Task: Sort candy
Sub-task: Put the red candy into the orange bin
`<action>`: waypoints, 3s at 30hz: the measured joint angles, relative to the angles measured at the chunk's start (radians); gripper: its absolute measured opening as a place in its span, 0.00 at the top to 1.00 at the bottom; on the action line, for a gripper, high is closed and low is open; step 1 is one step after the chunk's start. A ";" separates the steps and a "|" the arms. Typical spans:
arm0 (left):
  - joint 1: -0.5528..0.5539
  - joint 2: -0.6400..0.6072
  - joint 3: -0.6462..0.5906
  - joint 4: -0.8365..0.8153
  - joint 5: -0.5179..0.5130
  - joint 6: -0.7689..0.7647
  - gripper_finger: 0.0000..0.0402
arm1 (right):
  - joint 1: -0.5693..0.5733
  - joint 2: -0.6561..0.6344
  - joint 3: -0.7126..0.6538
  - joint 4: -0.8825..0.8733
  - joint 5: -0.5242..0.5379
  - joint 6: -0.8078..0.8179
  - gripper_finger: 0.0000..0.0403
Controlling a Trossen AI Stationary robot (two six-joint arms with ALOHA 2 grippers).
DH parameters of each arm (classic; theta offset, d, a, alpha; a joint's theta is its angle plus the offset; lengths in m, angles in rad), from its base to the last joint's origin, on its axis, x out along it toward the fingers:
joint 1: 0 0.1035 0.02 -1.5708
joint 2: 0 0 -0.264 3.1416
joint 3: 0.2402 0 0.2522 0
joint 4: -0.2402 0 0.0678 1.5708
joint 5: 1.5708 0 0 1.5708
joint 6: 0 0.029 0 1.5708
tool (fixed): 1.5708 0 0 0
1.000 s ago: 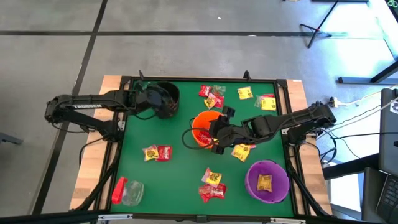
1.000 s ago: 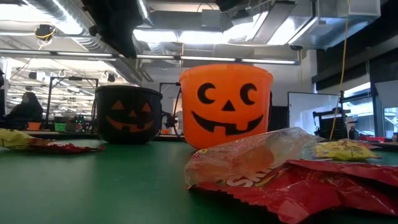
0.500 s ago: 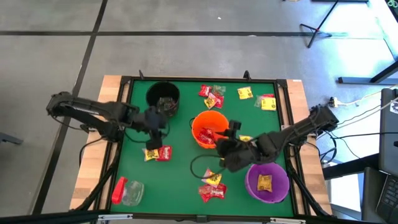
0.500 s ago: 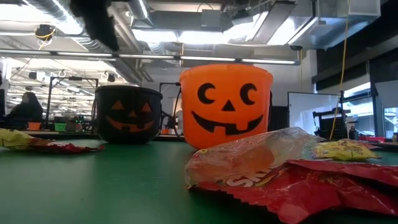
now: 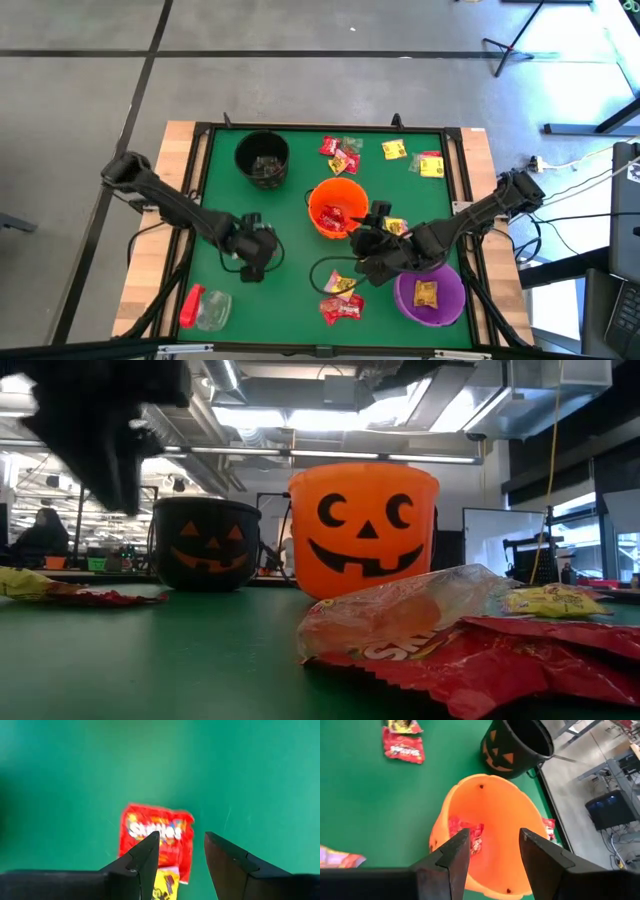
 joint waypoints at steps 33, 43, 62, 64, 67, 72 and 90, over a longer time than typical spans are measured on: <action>-0.042 0.276 -0.001 0.076 -0.097 0.001 0.97 | 0.000 0.000 0.000 0.064 -0.018 -0.004 0.59; -0.039 0.276 0.118 -0.110 -0.213 0.006 1.00 | -0.001 0.000 -0.056 0.108 -0.020 0.001 0.59; 0.082 0.274 0.153 -0.252 -0.181 0.048 0.75 | -0.001 0.000 -0.077 0.144 -0.037 0.004 0.59; 0.104 0.274 0.144 -0.245 -0.180 0.087 0.68 | -0.001 -0.001 -0.073 0.145 -0.088 0.004 0.59; 0.129 0.271 0.141 -0.238 -0.170 0.160 0.61 | -0.001 -0.017 -0.070 0.144 -0.149 -0.003 0.59; 0.149 0.160 0.140 -0.247 -0.174 0.178 0.57 | 0.000 -0.055 -0.076 0.137 -0.158 -0.006 0.59; 0.221 -0.251 -0.336 0.352 0.079 -0.082 0.54 | -0.017 -0.053 -0.080 0.229 -0.211 -0.107 0.59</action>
